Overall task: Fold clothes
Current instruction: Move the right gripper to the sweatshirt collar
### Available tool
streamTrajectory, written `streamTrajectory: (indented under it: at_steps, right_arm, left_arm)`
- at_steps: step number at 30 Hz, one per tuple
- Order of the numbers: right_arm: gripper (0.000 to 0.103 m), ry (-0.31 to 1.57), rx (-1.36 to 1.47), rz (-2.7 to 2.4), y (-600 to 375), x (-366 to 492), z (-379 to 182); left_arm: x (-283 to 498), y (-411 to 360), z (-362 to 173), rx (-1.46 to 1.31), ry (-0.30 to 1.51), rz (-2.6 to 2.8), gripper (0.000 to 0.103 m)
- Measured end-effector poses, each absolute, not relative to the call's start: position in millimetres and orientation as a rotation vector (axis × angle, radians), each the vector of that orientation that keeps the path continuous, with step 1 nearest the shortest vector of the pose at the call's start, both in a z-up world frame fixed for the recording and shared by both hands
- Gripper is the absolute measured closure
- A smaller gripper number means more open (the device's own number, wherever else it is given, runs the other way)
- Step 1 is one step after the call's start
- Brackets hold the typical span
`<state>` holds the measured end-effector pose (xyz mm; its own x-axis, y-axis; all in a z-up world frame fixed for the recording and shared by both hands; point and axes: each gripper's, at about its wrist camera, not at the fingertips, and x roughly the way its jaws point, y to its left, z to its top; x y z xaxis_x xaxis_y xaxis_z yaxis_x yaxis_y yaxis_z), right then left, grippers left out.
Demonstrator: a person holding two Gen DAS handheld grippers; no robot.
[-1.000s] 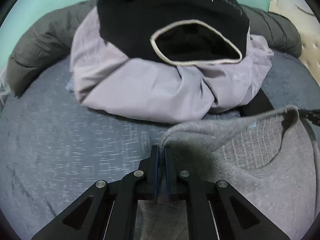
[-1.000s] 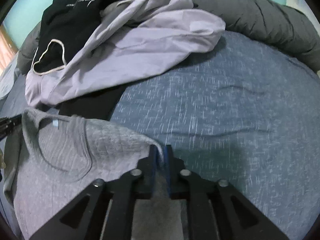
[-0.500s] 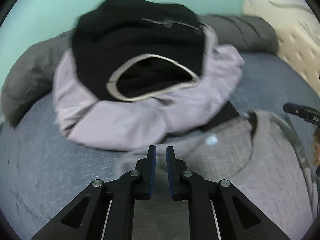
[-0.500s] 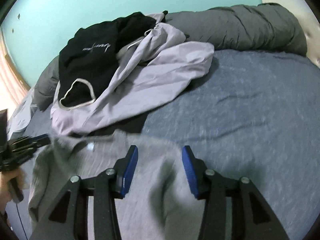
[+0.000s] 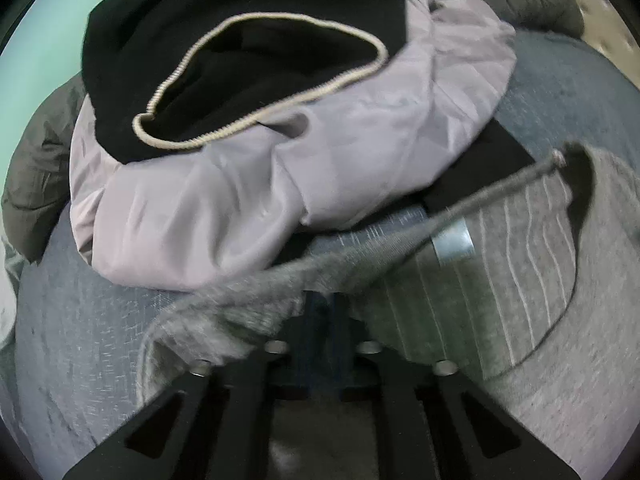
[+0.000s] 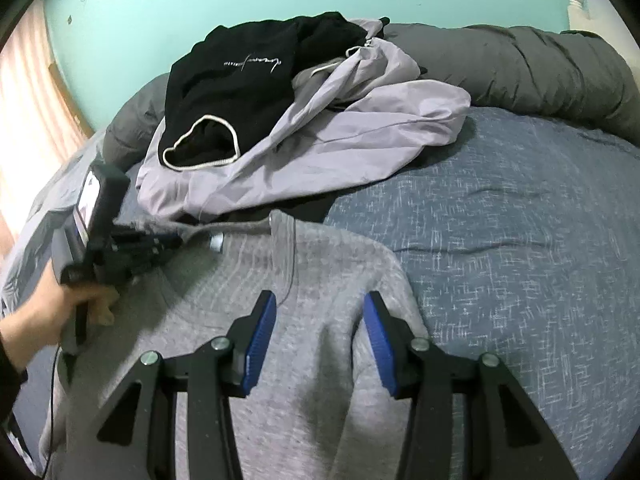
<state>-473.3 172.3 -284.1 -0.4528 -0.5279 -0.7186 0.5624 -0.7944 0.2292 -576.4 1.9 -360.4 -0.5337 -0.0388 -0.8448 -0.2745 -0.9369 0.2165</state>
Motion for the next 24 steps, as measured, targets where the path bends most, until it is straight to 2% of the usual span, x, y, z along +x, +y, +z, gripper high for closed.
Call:
streamTrajectory:
  at_steps: [3,5,8,15,17,19,24]
  right_arm:
    - [0.057,0.049,1.092,-2.234,175,-473,-288]
    - [0.057,0.050,1.088,-2.231,175,-472,-290]
    - [0.057,0.042,1.085,-2.224,175,-470,-290]
    - [0.057,0.069,1.099,-2.202,167,-467,-291]
    - [0.054,0.072,1.137,-2.203,165,-470,-296]
    - [0.049,0.079,1.166,-2.206,162,-474,-300]
    - [0.048,0.116,1.165,-2.212,148,-485,-299]
  left_arm:
    - [-579,-2,-342,-1.384,0.446,2.585,0.103]
    - [-585,-12,-322,-1.349,0.321,2.595,0.103]
    - [-593,-22,-299,-1.314,0.234,2.612,0.103]
    - [-581,-31,-288,-1.328,0.243,2.578,0.102]
    - [-572,-37,-293,-1.352,0.252,2.567,0.102]
    - [-564,-42,-301,-1.379,0.268,2.548,0.096]
    - [-542,-62,-307,-1.382,0.352,2.541,0.081]
